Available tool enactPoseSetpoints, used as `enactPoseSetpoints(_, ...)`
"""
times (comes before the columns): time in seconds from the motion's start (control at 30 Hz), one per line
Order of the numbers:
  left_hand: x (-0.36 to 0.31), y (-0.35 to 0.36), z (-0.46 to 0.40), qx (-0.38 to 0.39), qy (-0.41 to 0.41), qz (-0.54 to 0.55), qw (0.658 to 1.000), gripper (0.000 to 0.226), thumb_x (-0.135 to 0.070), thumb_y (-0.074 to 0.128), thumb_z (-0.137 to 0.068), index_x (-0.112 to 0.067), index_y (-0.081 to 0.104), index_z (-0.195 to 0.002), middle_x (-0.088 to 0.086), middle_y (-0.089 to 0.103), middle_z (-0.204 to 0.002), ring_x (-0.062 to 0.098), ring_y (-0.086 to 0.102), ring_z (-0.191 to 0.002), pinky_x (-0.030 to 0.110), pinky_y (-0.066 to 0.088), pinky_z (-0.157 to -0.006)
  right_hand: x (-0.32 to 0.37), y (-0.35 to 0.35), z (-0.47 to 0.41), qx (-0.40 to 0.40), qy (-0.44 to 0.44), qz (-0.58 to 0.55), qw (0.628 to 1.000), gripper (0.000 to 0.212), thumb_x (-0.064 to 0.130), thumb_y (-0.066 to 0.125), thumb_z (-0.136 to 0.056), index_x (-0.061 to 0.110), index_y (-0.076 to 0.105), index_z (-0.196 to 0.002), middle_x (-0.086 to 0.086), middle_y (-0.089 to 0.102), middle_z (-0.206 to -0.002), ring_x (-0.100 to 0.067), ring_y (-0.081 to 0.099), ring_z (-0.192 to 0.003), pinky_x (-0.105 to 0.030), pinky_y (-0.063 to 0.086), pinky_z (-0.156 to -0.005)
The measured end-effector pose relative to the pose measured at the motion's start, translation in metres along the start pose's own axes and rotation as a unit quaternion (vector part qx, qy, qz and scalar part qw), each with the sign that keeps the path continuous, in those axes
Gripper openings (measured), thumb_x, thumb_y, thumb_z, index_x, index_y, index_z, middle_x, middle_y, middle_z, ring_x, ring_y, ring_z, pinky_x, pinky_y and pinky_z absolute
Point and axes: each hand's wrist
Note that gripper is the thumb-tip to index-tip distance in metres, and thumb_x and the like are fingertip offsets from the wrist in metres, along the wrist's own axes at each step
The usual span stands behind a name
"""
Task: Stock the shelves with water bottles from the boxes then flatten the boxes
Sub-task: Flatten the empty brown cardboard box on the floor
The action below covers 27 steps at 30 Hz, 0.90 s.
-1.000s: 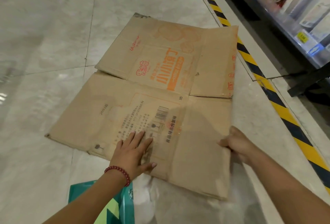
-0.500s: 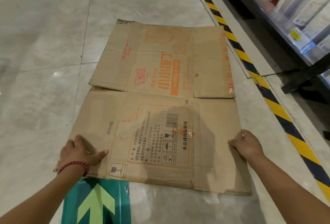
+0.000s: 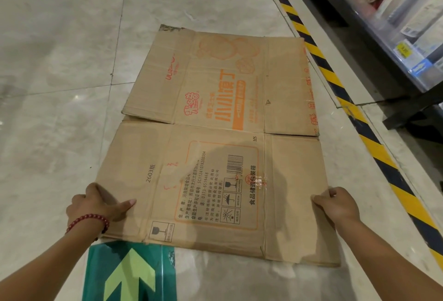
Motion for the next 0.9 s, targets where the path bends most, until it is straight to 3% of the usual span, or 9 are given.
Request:
enactPoseSetpoints(0.17, 0.002, -0.006, 0.005, -0.040, -0.008, -0.038, 0.998, 0.102, -0.082, 0.068, -0.037, -0.007, 0.047, -0.102, 0.016, 0.052, -0.088, 0.033, 0.052, -0.082, 0.041, 0.051, -0.069, 0.014, 0.001, 0.003, -0.056, -0.047, 0.072, 0.995, 0.010, 0.009, 0.054, -0.088, 0.000, 0.056, -0.089, -0.021, 0.060, -0.098, -0.034, 0.053, -0.083, -0.033, 0.039, -0.067)
enactPoseSetpoints(0.27, 0.005, -0.005, 0.011, -0.069, -0.019, -0.014, 0.997, 0.103, -0.079, 0.071, -0.040, -0.002, 0.048, -0.105, 0.021, 0.052, -0.095, 0.038, 0.050, -0.090, 0.043, 0.049, -0.071, 0.033, 0.003, 0.007, -0.074, -0.088, 0.068, 0.991, 0.010, 0.007, 0.057, -0.084, 0.005, 0.049, -0.090, -0.023, 0.055, -0.108, -0.033, 0.051, -0.087, -0.032, 0.037, -0.068)
enactPoseSetpoints(0.33, 0.009, -0.009, 0.014, -0.093, -0.038, 0.001, 0.995, 0.106, -0.075, 0.074, -0.043, 0.002, 0.046, -0.109, 0.025, 0.051, -0.102, 0.042, 0.049, -0.097, 0.048, 0.049, -0.076, 0.049, 0.004, 0.010, -0.060, -0.123, 0.056, 0.989, 0.030, 0.003, 0.055, -0.083, 0.004, 0.050, -0.112, -0.023, 0.050, -0.126, -0.034, 0.050, -0.102, -0.035, 0.041, -0.078)
enactPoseSetpoints(0.4, 0.017, -0.014, 0.014, -0.113, -0.060, 0.018, 0.992, 0.108, -0.075, 0.074, -0.041, 0.005, 0.045, -0.109, 0.027, 0.050, -0.103, 0.043, 0.049, -0.098, 0.052, 0.051, -0.078, 0.066, 0.004, 0.012, -0.005, -0.160, 0.024, 0.987, 0.066, 0.001, 0.054, -0.084, 0.008, 0.032, -0.145, -0.014, 0.037, -0.146, -0.030, 0.040, -0.129, -0.036, 0.036, -0.102)
enactPoseSetpoints(0.47, 0.029, -0.016, 0.013, -0.109, -0.090, 0.031, 0.989, 0.112, -0.077, 0.073, -0.037, 0.006, 0.044, -0.107, 0.028, 0.050, -0.101, 0.043, 0.050, -0.096, 0.054, 0.051, -0.077, 0.081, 0.005, 0.014, 0.057, -0.196, -0.006, 0.979, 0.078, 0.000, 0.054, -0.084, 0.017, 0.019, -0.152, -0.003, 0.028, -0.154, -0.022, 0.031, -0.139, -0.034, 0.030, -0.111)
enactPoseSetpoints(0.53, 0.038, -0.015, 0.013, -0.094, -0.113, 0.039, 0.988, 0.115, -0.081, 0.069, -0.033, 0.006, 0.043, -0.104, 0.029, 0.050, -0.098, 0.044, 0.051, -0.093, 0.054, 0.051, -0.077, 0.088, 0.005, 0.011, 0.081, -0.210, 0.001, 0.974, 0.074, 0.001, 0.056, -0.082, 0.016, 0.029, -0.149, -0.001, 0.039, -0.147, -0.023, 0.041, -0.131, -0.034, 0.038, -0.104)
enactPoseSetpoints(0.67, 0.041, -0.013, 0.018, -0.095, -0.122, 0.050, 0.987, 0.114, -0.079, 0.070, -0.036, 0.008, 0.044, -0.104, 0.029, 0.049, -0.097, 0.043, 0.051, -0.092, 0.053, 0.051, -0.078, 0.078, 0.007, 0.007, 0.025, -0.145, 0.015, 0.989, 0.034, 0.004, 0.062, -0.082, 0.001, 0.059, -0.116, -0.015, 0.063, -0.111, -0.025, 0.053, -0.087, -0.030, 0.039, -0.070)
enactPoseSetpoints(0.77, 0.041, -0.010, 0.016, -0.097, -0.115, 0.056, 0.987, 0.112, -0.081, 0.069, -0.033, 0.006, 0.046, -0.100, 0.027, 0.049, -0.093, 0.042, 0.049, -0.088, 0.052, 0.051, -0.075, 0.062, 0.009, 0.003, 0.015, -0.120, 0.026, 0.992, 0.019, 0.010, 0.067, -0.084, 0.000, 0.066, -0.101, -0.016, 0.067, -0.102, -0.026, 0.055, -0.081, -0.030, 0.037, -0.065)
enactPoseSetpoints(0.9, 0.028, -0.015, 0.013, -0.109, -0.084, 0.057, 0.989, 0.100, -0.078, 0.072, -0.040, 0.000, 0.048, -0.096, 0.023, 0.049, -0.090, 0.041, 0.049, -0.087, 0.051, 0.051, -0.072, 0.058, 0.009, 0.002, -0.038, -0.110, 0.027, 0.993, 0.021, 0.014, 0.065, -0.087, 0.001, 0.065, -0.103, -0.014, 0.065, -0.102, -0.022, 0.051, -0.080, -0.029, 0.033, -0.060)
Point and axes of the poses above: each hand's wrist, its own z-axis away from the middle knuckle, its own y-axis out of the palm, x = y × z
